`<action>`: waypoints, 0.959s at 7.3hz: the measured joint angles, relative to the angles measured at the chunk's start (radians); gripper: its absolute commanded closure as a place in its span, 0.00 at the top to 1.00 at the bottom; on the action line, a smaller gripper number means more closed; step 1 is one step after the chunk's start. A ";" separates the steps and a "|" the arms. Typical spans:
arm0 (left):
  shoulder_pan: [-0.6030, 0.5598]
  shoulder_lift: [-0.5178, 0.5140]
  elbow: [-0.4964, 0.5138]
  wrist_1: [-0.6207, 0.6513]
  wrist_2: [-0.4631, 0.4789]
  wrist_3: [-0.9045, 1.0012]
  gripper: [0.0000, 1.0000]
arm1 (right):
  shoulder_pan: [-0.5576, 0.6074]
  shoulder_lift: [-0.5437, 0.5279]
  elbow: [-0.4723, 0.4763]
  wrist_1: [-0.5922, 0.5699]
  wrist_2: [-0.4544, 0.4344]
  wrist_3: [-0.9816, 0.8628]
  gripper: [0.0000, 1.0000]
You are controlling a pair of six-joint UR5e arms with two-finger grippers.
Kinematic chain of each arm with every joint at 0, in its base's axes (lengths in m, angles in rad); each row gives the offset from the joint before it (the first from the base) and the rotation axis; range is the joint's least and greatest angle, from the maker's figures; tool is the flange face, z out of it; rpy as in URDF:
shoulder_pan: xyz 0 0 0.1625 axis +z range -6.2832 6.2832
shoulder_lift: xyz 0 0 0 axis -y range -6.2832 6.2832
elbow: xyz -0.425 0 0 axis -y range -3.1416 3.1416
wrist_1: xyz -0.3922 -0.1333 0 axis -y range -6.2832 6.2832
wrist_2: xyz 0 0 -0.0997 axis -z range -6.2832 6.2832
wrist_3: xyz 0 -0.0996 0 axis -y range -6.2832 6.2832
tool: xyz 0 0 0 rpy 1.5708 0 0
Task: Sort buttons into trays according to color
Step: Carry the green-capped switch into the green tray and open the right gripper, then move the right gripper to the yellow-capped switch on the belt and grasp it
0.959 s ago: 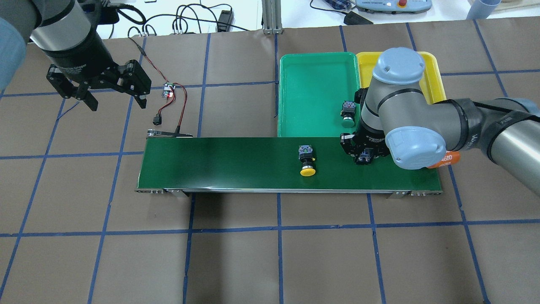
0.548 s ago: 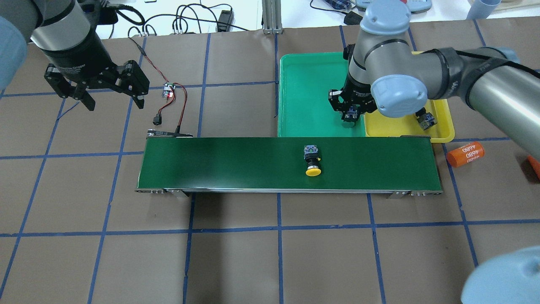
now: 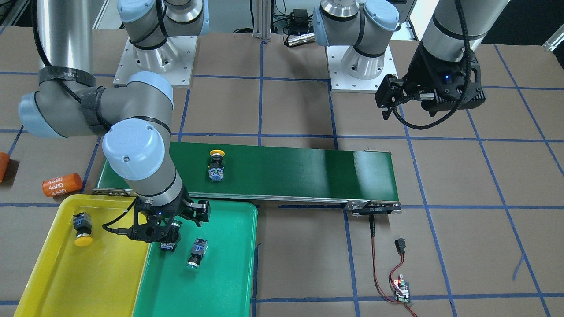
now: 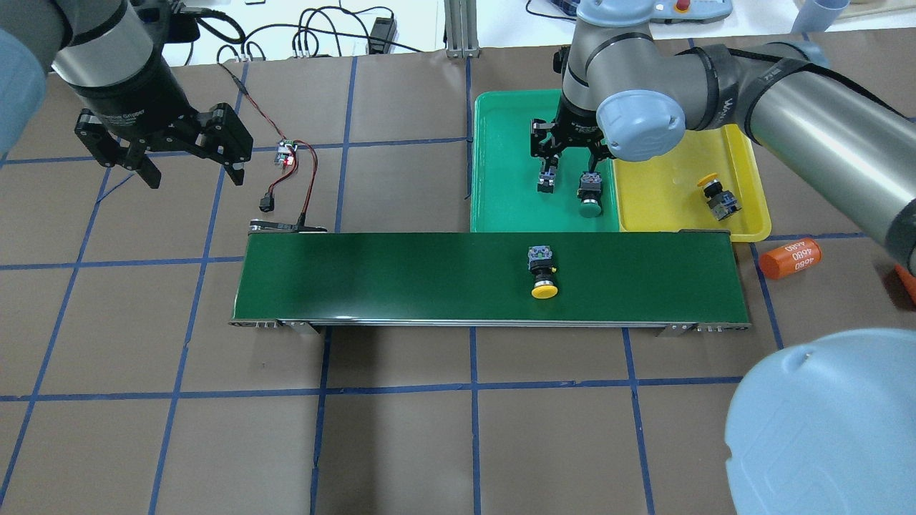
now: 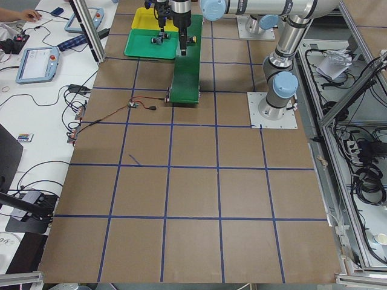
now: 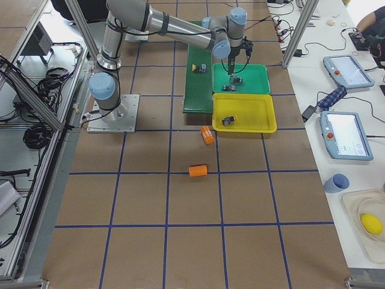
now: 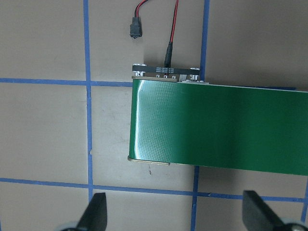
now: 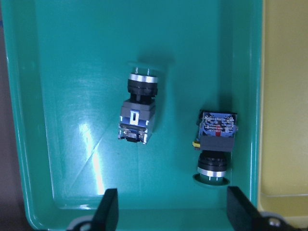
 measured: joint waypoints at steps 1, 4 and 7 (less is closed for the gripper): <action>0.000 -0.001 -0.001 0.000 0.002 0.000 1.00 | -0.006 -0.021 0.013 0.042 -0.004 -0.003 1.00; 0.000 -0.002 -0.001 0.000 0.005 0.001 1.00 | -0.042 -0.095 0.096 0.080 -0.004 -0.027 1.00; 0.001 -0.002 -0.001 0.000 0.005 0.000 1.00 | -0.048 -0.113 0.112 0.081 -0.005 -0.035 1.00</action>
